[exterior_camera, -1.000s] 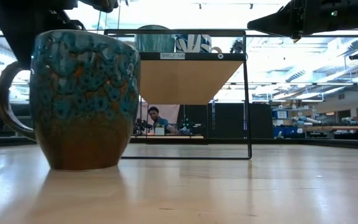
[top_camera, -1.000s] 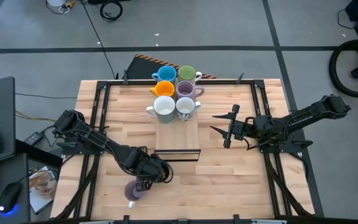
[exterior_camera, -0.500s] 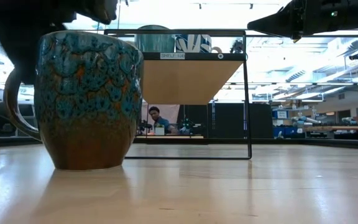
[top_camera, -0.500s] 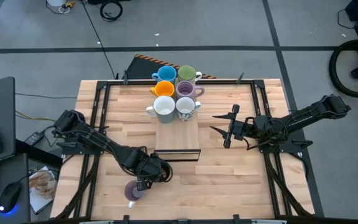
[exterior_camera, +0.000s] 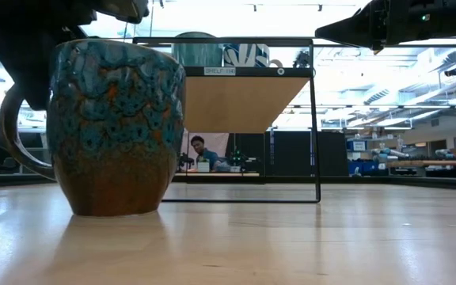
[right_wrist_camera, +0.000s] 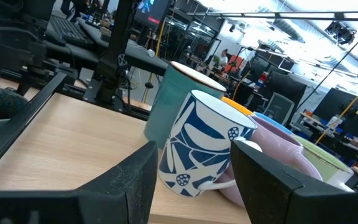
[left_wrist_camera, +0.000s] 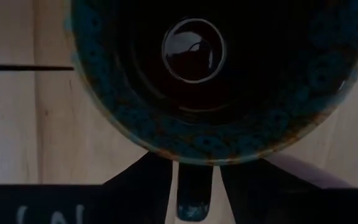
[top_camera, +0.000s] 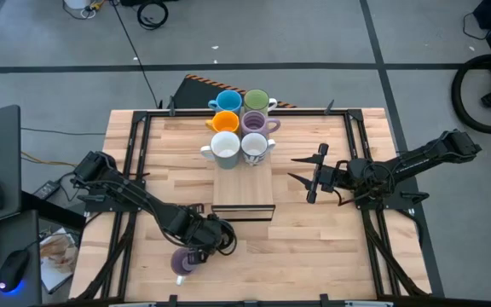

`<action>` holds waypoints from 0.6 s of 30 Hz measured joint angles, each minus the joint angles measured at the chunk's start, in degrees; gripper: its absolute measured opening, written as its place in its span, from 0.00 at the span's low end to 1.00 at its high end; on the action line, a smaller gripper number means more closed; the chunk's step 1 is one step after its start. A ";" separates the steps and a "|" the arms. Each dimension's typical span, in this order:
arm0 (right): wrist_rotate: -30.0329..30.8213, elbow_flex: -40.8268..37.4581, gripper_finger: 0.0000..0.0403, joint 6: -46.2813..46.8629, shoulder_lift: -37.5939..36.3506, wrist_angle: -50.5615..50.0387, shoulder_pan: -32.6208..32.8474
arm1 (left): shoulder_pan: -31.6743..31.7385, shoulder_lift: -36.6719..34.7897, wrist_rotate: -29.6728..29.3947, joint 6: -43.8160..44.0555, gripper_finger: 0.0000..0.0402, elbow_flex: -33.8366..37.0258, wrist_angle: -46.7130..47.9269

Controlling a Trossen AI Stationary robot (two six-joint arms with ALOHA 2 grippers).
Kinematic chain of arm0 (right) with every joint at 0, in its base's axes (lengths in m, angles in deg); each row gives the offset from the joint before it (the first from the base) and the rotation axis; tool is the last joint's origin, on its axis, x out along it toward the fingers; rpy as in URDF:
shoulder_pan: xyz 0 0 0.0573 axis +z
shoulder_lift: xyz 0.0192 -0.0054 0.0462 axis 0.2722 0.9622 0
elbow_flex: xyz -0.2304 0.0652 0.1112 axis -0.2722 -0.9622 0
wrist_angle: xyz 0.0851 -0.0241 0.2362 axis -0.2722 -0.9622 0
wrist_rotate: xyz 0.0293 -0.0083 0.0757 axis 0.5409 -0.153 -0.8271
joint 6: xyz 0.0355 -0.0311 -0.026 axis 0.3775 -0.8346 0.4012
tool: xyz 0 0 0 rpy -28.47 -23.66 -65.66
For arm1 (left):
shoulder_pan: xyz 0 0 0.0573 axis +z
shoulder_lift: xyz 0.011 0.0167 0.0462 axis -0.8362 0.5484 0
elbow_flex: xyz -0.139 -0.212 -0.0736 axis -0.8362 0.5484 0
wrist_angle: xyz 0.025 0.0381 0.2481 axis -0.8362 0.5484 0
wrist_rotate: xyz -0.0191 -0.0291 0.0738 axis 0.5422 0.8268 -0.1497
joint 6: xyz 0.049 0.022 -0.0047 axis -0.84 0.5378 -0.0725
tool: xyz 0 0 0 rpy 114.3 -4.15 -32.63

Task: Place coffee mugs
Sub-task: Put the dark blue mug on the shelf

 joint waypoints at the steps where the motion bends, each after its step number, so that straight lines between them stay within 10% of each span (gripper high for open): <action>1: 0.00 0.00 0.52 0.00 -0.01 0.00 0.00 | 0.02 0.04 0.00 0.00 0.32 0.00 -0.11; 18: 0.00 0.00 0.52 0.00 -0.01 0.00 0.00 | 0.11 0.13 -3.27 -5.34 0.16 0.00 -1.66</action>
